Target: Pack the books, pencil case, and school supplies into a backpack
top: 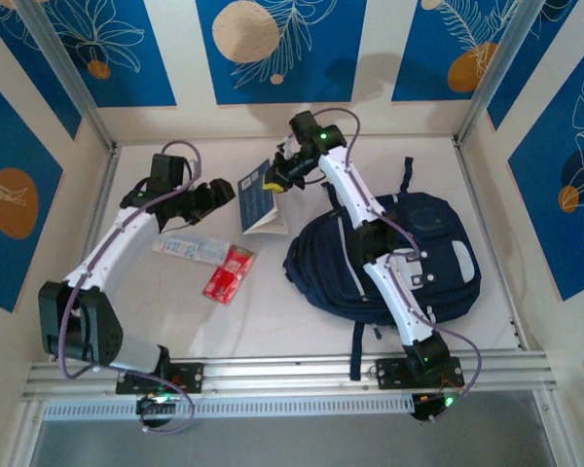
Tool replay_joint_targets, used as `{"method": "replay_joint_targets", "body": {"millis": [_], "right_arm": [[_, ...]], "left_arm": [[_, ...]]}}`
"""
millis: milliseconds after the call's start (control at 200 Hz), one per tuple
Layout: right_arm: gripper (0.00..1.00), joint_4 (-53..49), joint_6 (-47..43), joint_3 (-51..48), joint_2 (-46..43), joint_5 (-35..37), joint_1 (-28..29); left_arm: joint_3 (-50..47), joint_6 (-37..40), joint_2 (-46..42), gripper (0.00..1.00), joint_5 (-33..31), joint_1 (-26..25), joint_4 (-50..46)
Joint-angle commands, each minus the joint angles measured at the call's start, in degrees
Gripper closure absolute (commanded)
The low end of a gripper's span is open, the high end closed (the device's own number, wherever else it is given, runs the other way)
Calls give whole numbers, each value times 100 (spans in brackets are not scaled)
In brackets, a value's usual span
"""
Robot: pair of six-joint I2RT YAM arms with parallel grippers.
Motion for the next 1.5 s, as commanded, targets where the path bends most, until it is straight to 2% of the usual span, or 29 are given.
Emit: {"method": "replay_joint_targets", "body": {"millis": [0,205,315,425,575,680,785,945,1020,1110,1245,1350,1495], "right_arm": [[92,-380,50,339,-798,-163,-16],[92,-1070,-136,339,-1466,194,45],[91,-1742,-471,340,-1831,921,223],[91,-2374,-670,347,-2130,1250,376],[88,-2395,-825,31,-2852,1527,634],[88,-2396,-863,-790,-3337,1638,678],[88,-2387,-986,-1708,-3827,2272,758],[88,-2371,-1057,-2764,-4441,2718,744],[87,-2115,-1071,-3812,-5007,2840,749],[87,-1161,-794,-5709,-6096,2624,618],[84,867,19,-8237,-7691,1392,113],[84,2075,543,-9294,-8459,625,-119],[83,3216,1077,-10068,-8925,-257,-206]], "left_arm": [[-401,-496,-340,21,163,34,-45],[-717,-982,-885,21,522,-24,289],[-610,-835,-1152,20,426,-351,75],[-835,-1019,-1627,19,409,-723,227],[-1029,-1087,-2161,18,666,-1031,187],[-981,-901,-2456,18,595,-1214,-267],[-1012,-820,-2726,17,503,-1285,-518],[-1063,-764,-2843,17,467,-1305,-655],[-1103,-816,-2827,17,518,-1336,-533],[-1146,-898,-2799,17,566,-1416,-374],[-1302,-1054,-2787,17,635,-1595,-145],[-1432,-1294,-2710,16,818,-1756,77],[-1509,-1638,-2511,16,1277,-2070,611]]}}
